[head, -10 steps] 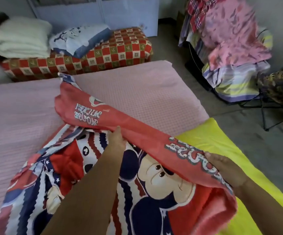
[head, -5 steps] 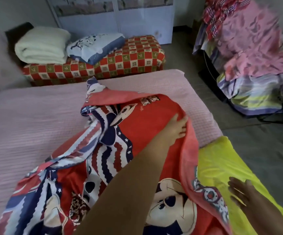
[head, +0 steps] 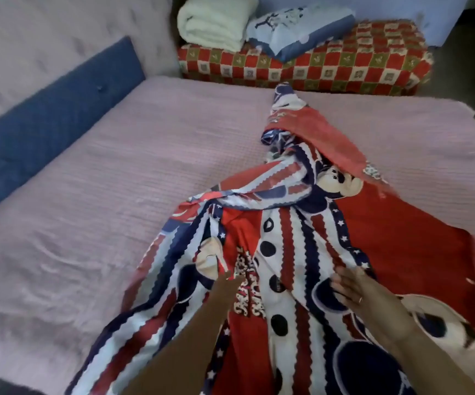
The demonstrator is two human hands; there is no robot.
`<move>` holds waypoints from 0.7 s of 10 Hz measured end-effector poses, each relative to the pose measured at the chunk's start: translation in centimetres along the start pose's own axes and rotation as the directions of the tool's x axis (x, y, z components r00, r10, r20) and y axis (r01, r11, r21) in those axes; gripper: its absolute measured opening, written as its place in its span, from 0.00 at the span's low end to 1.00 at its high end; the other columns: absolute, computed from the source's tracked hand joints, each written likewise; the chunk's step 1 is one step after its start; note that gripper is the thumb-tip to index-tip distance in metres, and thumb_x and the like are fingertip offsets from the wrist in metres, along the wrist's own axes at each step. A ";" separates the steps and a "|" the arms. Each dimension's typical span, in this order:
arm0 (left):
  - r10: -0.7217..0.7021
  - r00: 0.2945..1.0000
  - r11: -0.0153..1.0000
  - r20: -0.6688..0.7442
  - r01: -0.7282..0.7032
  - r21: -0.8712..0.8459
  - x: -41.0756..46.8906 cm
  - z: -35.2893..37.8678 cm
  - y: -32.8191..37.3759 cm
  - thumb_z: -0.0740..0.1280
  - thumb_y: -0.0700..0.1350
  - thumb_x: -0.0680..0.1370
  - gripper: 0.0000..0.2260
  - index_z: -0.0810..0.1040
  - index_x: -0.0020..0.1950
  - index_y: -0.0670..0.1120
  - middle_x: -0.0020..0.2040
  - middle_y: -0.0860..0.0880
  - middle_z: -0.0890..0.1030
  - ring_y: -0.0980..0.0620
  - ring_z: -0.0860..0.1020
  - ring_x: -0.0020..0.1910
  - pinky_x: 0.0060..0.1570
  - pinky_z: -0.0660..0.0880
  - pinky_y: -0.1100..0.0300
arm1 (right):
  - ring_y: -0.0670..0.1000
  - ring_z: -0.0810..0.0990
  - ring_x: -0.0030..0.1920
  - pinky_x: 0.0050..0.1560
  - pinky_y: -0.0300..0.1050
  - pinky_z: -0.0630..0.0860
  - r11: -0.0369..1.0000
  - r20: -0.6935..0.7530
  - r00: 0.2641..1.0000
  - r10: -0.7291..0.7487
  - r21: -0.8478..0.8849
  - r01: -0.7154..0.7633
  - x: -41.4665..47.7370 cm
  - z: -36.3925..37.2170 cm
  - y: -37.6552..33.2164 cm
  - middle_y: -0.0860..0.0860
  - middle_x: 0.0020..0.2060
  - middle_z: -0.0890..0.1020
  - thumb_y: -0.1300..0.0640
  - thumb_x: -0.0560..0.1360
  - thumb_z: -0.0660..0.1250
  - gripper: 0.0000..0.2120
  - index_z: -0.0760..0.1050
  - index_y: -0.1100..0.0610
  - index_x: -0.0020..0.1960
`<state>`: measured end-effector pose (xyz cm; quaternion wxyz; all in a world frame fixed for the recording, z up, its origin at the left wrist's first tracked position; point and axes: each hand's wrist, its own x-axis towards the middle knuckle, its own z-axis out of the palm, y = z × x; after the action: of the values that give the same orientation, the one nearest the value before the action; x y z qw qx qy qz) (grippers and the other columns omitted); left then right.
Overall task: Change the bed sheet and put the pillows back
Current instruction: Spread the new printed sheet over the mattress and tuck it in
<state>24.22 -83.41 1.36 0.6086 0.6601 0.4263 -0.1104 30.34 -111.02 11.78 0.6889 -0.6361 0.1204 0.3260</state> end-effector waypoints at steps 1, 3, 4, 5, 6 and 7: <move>-0.073 0.994 0.995 -0.085 0.078 0.060 -5.0 -7.9 -2.9 0.62 0.45 0.81 0.12 0.74 0.65 0.47 0.48 0.48 0.77 0.50 0.77 0.44 0.44 0.74 0.60 | 0.50 0.78 0.58 0.58 0.45 0.72 0.992 0.054 0.994 0.095 -0.083 -0.090 1.2 7.5 4.0 0.53 0.57 0.81 0.47 0.81 0.55 0.16 0.76 0.55 0.57; -0.029 0.971 0.924 -0.238 0.116 0.364 -3.6 -19.3 -15.6 0.67 0.45 0.76 0.09 0.80 0.53 0.44 0.39 0.49 0.79 0.51 0.76 0.36 0.43 0.79 0.51 | 0.51 0.77 0.59 0.60 0.47 0.72 0.959 0.079 0.958 0.274 -0.097 -0.267 1.4 19.9 14.4 0.53 0.59 0.79 0.46 0.81 0.56 0.19 0.74 0.58 0.62; -0.028 0.937 0.874 -0.349 0.193 0.447 -4.0 -23.5 -19.7 0.71 0.52 0.74 0.25 0.72 0.69 0.46 0.64 0.44 0.75 0.43 0.74 0.62 0.63 0.71 0.44 | 0.52 0.75 0.60 0.62 0.48 0.71 0.929 0.036 0.933 0.359 -0.108 -0.354 0.7 23.5 19.6 0.53 0.62 0.76 0.45 0.80 0.58 0.22 0.71 0.58 0.67; -0.032 0.901 0.862 -0.433 0.244 0.443 -4.0 -26.8 -20.8 0.69 0.56 0.76 0.36 0.57 0.78 0.46 0.77 0.44 0.58 0.41 0.59 0.75 0.73 0.56 0.43 | 0.52 0.73 0.62 0.67 0.50 0.69 0.900 -0.001 0.907 0.422 -0.119 -0.419 -0.1 26.0 23.1 0.52 0.65 0.74 0.45 0.80 0.58 0.23 0.69 0.57 0.70; -0.117 0.926 0.905 -0.359 0.248 0.345 -2.9 -29.6 -22.5 0.69 0.55 0.76 0.33 0.61 0.76 0.45 0.71 0.43 0.70 0.41 0.68 0.69 0.70 0.63 0.44 | 0.52 0.73 0.63 0.66 0.49 0.69 0.885 -0.019 0.891 0.453 -0.115 -0.452 -1.1 27.9 24.9 0.52 0.64 0.74 0.44 0.80 0.59 0.24 0.70 0.58 0.69; -0.150 0.961 0.944 -0.233 0.210 0.256 -2.9 -31.9 -23.8 0.70 0.49 0.77 0.17 0.77 0.61 0.41 0.51 0.43 0.82 0.43 0.80 0.48 0.54 0.77 0.49 | 0.53 0.72 0.66 0.68 0.50 0.68 0.884 -0.018 0.892 0.451 -0.125 -0.450 -1.8 29.1 25.5 0.53 0.63 0.74 0.45 0.80 0.60 0.24 0.70 0.60 0.69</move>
<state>-6.04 -58.52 -6.15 0.4485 0.7050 0.5272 -0.1543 6.38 -84.29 -2.76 0.5535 -0.6310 0.2401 0.4877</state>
